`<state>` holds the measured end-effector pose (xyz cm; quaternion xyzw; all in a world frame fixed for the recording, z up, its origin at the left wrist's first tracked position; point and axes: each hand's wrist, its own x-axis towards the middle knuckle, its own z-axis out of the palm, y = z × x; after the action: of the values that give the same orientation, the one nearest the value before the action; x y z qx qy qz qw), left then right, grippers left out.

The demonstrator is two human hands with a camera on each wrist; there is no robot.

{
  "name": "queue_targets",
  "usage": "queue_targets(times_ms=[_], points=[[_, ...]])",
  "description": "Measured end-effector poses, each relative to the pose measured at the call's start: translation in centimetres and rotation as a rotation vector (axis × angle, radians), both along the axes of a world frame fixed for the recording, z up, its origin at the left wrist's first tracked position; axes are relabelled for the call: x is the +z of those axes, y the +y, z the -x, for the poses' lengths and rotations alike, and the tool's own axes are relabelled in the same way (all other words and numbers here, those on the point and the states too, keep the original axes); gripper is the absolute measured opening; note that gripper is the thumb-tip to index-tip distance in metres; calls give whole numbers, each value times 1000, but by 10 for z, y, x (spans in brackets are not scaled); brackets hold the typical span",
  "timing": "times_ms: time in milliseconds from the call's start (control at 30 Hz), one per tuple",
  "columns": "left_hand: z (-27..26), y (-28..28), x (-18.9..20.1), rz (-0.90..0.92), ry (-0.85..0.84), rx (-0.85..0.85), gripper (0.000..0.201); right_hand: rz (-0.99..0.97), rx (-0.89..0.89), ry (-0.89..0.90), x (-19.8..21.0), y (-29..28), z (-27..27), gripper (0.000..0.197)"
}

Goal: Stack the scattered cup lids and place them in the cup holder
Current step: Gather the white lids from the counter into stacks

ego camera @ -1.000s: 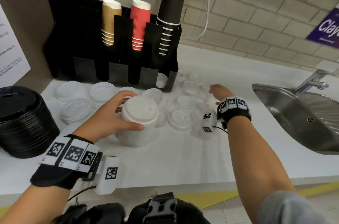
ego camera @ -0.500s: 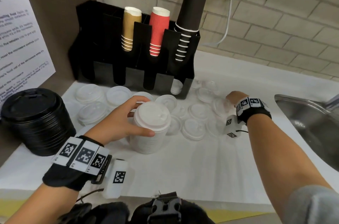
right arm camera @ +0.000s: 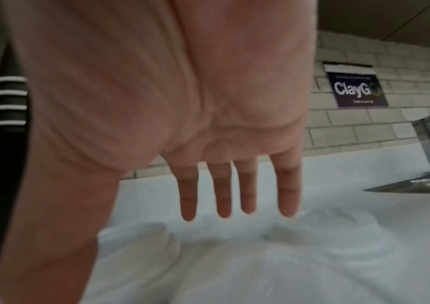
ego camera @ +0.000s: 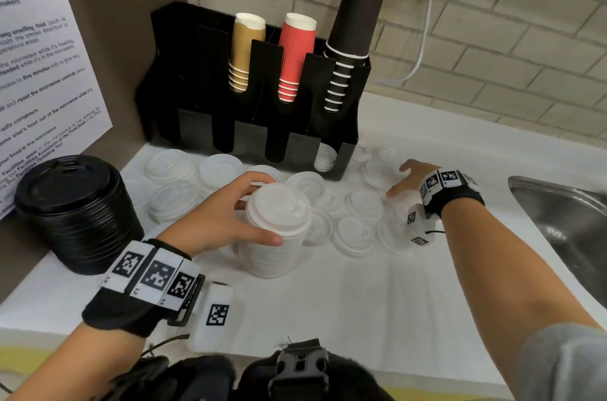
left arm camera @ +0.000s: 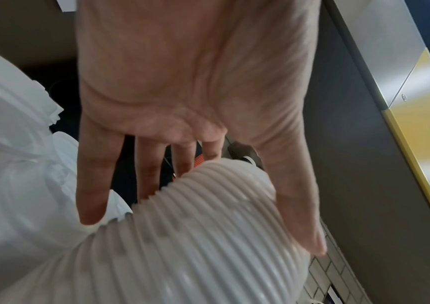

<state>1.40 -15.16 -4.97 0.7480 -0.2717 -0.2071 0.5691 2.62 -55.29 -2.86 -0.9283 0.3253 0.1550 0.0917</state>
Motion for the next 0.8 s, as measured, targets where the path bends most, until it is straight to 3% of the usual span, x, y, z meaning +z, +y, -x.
queue_targets(times_ms=[100, 300, 467, 633, 800], points=[[-1, 0, -1, -6, 7, 6, 71, -94, 75, -71, -11, 15, -12, 96], [0, 0, 0, 1, 20, 3, 72, -147, 173, -111, -14, 19, -29, 85], [0, 0, 0, -1, 19, 8, 72, -22, 161, 88, -7, 12, -29, 101], [0, 0, -2, -3, 13, 21, 72, 35, 115, 163, -21, 5, -20, 89], [3, -1, 1, 8, 4, 26, 74, 20, -8, -20, -12, 1, -12, 73]])
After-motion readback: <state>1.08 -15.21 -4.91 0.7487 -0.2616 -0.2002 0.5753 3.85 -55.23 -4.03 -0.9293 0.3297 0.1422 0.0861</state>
